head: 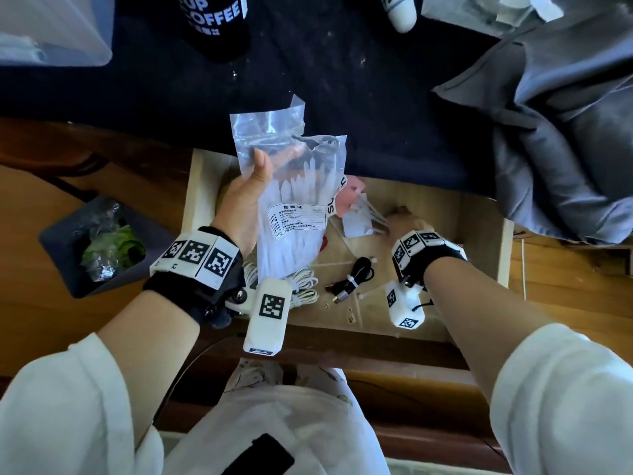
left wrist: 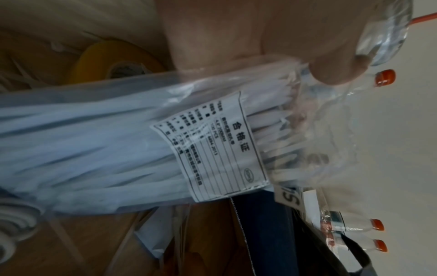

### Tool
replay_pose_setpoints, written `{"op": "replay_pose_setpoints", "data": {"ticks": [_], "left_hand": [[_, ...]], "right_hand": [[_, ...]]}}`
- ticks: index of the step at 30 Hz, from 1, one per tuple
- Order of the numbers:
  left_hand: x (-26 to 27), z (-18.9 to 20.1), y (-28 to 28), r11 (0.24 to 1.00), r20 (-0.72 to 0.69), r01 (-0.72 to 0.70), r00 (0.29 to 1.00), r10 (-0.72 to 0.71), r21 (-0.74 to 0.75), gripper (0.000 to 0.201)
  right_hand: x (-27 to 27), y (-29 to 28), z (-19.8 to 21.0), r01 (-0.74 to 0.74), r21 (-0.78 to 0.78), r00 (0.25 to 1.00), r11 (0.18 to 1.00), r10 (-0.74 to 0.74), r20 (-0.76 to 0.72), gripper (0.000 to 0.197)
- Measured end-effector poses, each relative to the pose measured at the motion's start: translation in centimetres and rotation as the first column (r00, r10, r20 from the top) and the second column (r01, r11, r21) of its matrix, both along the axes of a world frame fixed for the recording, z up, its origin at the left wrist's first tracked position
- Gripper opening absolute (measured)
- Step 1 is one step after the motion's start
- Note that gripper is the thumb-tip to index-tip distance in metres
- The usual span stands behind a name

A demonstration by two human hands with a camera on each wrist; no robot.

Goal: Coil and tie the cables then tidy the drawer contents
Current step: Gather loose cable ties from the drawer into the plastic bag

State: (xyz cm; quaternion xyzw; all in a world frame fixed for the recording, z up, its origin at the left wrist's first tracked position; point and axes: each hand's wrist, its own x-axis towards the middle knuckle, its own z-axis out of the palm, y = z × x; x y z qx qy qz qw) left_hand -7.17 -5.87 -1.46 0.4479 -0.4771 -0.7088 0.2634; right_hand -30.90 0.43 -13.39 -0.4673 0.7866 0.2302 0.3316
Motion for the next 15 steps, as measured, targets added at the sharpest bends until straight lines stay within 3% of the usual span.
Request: {"op": "replay_pose_setpoints", "data": {"ticks": [3, 5, 8, 11, 15], "left_hand": [[0.3, 0.5, 0.1, 1.0, -0.007, -0.012, 1.0, 0.012, -0.015, 0.079], [0.6, 1.2, 0.0, 1.0, -0.015, -0.019, 1.0, 0.019, -0.017, 0.075], [1.7, 2.4, -0.1, 0.999, -0.009, -0.028, 1.0, 0.028, 0.033, 0.083], [2.7, 3.6, -0.5, 0.993, -0.044, -0.077, 0.996, 0.082, 0.094, 0.071], [2.7, 5.7, -1.0, 0.982, -0.078, -0.156, 0.983, 0.164, 0.102, 0.061]], "right_hand": [[-0.1, 1.4, 2.6, -0.002, -0.078, 0.997, 0.997, 0.009, 0.079, 0.021], [0.2, 2.4, 5.4, 0.08, -0.127, 0.988, 0.989, -0.061, 0.142, 0.008], [0.3, 4.0, 9.0, 0.233, -0.171, 0.93, 0.957, -0.168, 0.326, 0.017], [0.1, 5.7, 12.0, 0.404, -0.229, 0.834, 0.886, -0.253, 0.491, 0.011], [0.1, 6.9, 15.6, 0.545, -0.363, 0.765, 0.755, -0.271, 0.585, 0.035]]}}
